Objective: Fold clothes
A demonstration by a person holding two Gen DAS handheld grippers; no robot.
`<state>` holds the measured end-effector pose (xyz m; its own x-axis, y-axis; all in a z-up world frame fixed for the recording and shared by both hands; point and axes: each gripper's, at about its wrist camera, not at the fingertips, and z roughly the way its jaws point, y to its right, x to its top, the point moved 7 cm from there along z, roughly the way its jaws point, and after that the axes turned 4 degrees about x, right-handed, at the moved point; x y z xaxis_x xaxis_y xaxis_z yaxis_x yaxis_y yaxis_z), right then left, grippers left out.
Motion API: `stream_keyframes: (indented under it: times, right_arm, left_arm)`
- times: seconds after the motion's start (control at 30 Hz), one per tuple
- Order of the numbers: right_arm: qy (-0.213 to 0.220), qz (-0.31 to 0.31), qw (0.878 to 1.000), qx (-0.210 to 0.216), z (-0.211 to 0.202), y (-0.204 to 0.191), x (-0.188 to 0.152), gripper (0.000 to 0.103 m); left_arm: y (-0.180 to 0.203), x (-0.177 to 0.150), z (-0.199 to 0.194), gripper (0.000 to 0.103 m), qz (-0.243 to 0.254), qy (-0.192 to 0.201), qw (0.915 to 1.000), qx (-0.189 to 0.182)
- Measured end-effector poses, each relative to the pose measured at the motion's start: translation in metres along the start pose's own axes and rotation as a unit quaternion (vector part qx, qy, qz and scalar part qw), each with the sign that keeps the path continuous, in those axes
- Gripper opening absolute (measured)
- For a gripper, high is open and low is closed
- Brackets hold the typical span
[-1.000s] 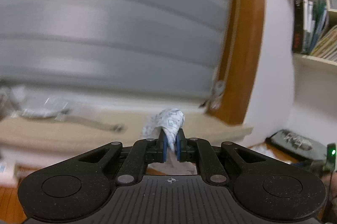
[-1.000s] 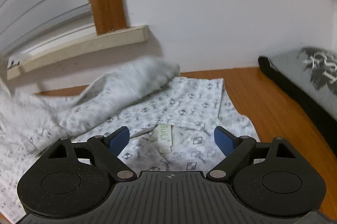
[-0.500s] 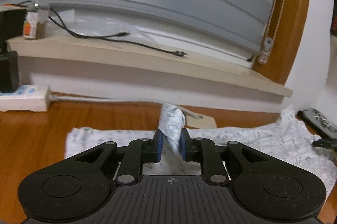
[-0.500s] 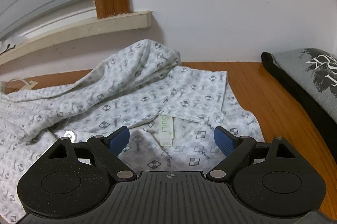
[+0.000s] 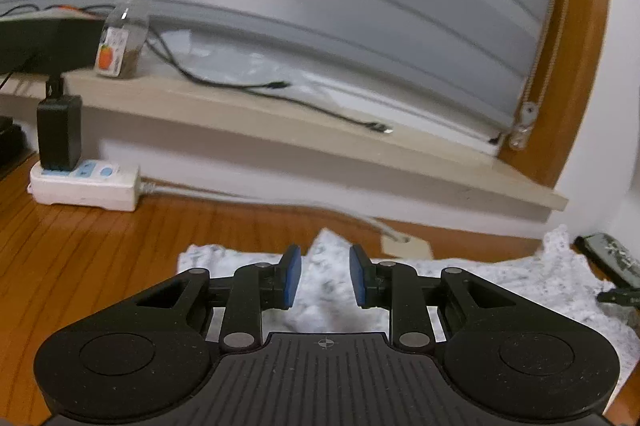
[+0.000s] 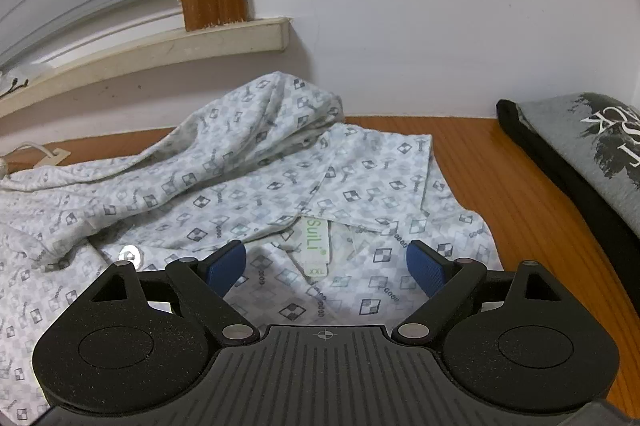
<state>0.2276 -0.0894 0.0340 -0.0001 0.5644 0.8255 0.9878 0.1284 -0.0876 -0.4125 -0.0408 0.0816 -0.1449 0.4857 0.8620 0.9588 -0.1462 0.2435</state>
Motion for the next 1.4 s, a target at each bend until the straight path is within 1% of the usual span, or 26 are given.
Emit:
stream_keyframes:
  times: [0.03,0.07,0.1,0.13,0.23,0.27,0.33,0.4,0.43,0.5,0.57,0.63,0.7,0.73,0.77,0.8,0.83,0.87,0.93,1.0,1.07,1.13,1.23,1.3,1.37,1.4]
  right_arm:
    - [0.000,0.000,1.000,0.000,0.000,0.000,0.000,0.087]
    - [0.001,0.001,1.000,0.000,0.000,0.000,0.000,0.087]
    - [0.001,0.001,1.000,0.000,0.000,0.000,0.000,0.087]
    - [0.001,0.001,1.000,0.000,0.000,0.000,0.000,0.087]
    - [0.001,0.001,1.000,0.001,0.000,0.001,0.000,0.087]
    - [0.001,0.001,1.000,0.001,0.000,0.001,0.000,0.087]
    - [0.001,0.002,1.000,0.002,0.000,0.001,0.000,0.087]
    - [0.001,0.002,1.000,0.002,0.000,0.001,0.000,0.087]
    - [0.001,0.003,1.000,0.003,0.001,0.001,0.000,0.087]
    - [0.002,0.002,1.000,0.002,0.000,0.000,0.000,0.087]
    - [0.009,-0.020,1.000,0.019,-0.005,-0.017,0.003,0.087]
    - [0.016,-0.041,0.998,0.037,-0.010,-0.033,0.006,0.086]
    - [0.024,-0.062,0.996,0.054,-0.015,-0.050,0.009,0.084]
    - [0.027,-0.072,0.995,0.062,-0.017,-0.058,0.010,0.075]
    - [0.031,-0.083,0.994,0.071,-0.020,-0.066,0.012,0.063]
    - [0.034,-0.093,0.992,0.079,-0.022,-0.075,0.013,0.059]
    - [0.038,-0.104,0.990,0.088,-0.025,-0.083,0.014,0.057]
    - [0.042,-0.114,0.988,0.096,-0.027,-0.091,0.016,0.056]
    - [0.048,-0.135,0.983,0.114,-0.032,-0.108,0.018,0.054]
    - [0.039,-0.158,0.976,0.146,-0.025,-0.139,0.018,0.053]
    - [0.029,-0.180,0.967,0.175,-0.017,-0.168,0.016,0.050]
    - [0.016,-0.199,0.961,0.194,-0.010,-0.190,0.014,0.050]
    - [0.009,-0.222,0.950,0.219,-0.013,-0.210,0.009,0.050]
    - [-0.002,-0.236,0.944,0.232,-0.016,-0.216,0.002,0.050]
    - [-0.011,-0.244,0.944,0.223,-0.014,-0.212,-0.004,0.050]
    - [-0.015,-0.248,0.944,0.219,-0.013,-0.210,-0.007,0.050]
  left_arm:
    - [-0.001,0.001,0.006,0.036,0.001,-0.011,0.9999,-0.004]
    - [-0.001,0.001,0.013,0.049,0.003,-0.023,0.9997,-0.008]
    - [0.000,0.000,0.020,0.054,0.011,-0.037,0.9992,-0.007]
    - [0.002,-0.002,0.028,0.057,0.021,-0.051,0.9985,-0.004]
    - [0.004,-0.011,0.046,0.057,0.051,-0.087,0.9948,0.016]
    - [0.004,-0.015,0.049,0.055,0.058,-0.095,0.9935,0.025]
    - [0.004,-0.021,0.051,0.050,0.068,-0.101,0.9922,0.027]
    - [0.005,-0.023,0.046,0.026,0.079,-0.095,0.9919,0.029]
    - [0.007,-0.023,0.043,0.010,0.084,-0.091,0.9918,0.029]
    - [0.009,-0.021,0.034,0.008,0.088,-0.081,0.9925,0.025]
    - [0.012,-0.010,0.015,0.008,0.076,-0.057,0.9954,0.009]
    - [0.016,-0.001,-0.003,0.008,0.075,-0.042,0.9963,0.000]
    - [0.020,0.001,-0.010,0.008,0.082,-0.046,0.9956,-0.003]
    - [0.022,0.001,-0.013,0.009,0.086,-0.049,0.9950,-0.004]
    - [0.022,-0.001,-0.012,0.010,0.092,-0.055,0.9943,-0.002]
    - [0.022,-0.004,-0.009,0.010,0.096,-0.063,0.9934,0.003]
    - [0.021,-0.008,-0.004,0.012,0.101,-0.070,0.9924,0.010]
    - [0.019,-0.010,-0.001,0.018,0.100,-0.073,0.9922,0.013]
    - [0.014,-0.010,0.003,0.023,0.092,-0.073,0.9930,0.012]
    - [0.012,-0.005,0.007,0.032,0.087,-0.070,0.9937,0.007]
    - [0.012,0.001,0.018,0.049,0.090,-0.075,0.9931,0.006]
    - [0.011,0.006,0.032,0.054,0.093,-0.085,0.9920,0.005]
    - [0.009,0.008,0.057,0.055,0.099,-0.109,0.9891,0.009]
    - [0.009,0.005,0.063,0.052,0.102,-0.116,0.9880,0.009]
    - [0.009,0.002,0.067,0.045,0.105,-0.120,0.9872,0.008]
    - [0.009,0.001,0.069,0.044,0.107,-0.122,0.9867,0.008]
